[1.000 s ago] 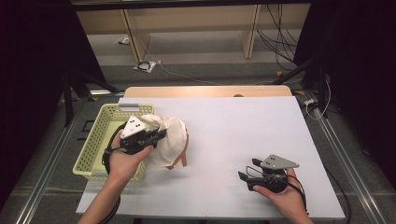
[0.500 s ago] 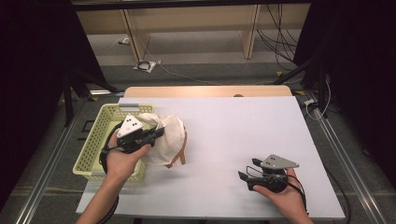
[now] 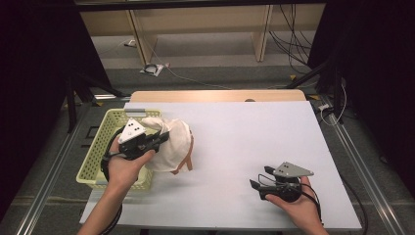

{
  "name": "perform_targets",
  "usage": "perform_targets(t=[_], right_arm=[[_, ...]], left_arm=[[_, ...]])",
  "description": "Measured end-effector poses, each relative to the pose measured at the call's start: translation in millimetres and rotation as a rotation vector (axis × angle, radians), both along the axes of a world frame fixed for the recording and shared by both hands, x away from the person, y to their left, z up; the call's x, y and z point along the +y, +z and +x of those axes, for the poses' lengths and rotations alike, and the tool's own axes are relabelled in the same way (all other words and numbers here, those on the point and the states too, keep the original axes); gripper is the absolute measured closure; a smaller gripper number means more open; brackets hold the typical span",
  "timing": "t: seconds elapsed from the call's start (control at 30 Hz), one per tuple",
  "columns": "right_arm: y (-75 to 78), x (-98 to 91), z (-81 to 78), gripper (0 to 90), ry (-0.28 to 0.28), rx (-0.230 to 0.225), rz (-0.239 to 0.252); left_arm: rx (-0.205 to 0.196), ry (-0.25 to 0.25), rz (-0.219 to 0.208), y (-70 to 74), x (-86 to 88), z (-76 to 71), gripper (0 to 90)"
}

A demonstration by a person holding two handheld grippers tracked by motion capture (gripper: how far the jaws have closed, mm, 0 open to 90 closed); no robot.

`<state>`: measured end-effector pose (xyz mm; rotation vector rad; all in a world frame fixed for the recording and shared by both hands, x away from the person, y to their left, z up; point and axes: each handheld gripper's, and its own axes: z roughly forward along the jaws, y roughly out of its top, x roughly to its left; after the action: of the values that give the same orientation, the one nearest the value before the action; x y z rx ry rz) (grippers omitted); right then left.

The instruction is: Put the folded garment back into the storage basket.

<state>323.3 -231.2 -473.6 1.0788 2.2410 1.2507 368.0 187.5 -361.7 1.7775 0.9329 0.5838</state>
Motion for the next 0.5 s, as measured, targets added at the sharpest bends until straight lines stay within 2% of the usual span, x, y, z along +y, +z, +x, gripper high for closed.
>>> perform_targets(t=[0.5], right_arm=[[0.1, -0.4, -0.1, 26.6, 0.001, -0.002, -0.003]], left_arm=[[-0.007, 0.012, -0.007, 2.6, 4.2, -0.1, 83.2]])
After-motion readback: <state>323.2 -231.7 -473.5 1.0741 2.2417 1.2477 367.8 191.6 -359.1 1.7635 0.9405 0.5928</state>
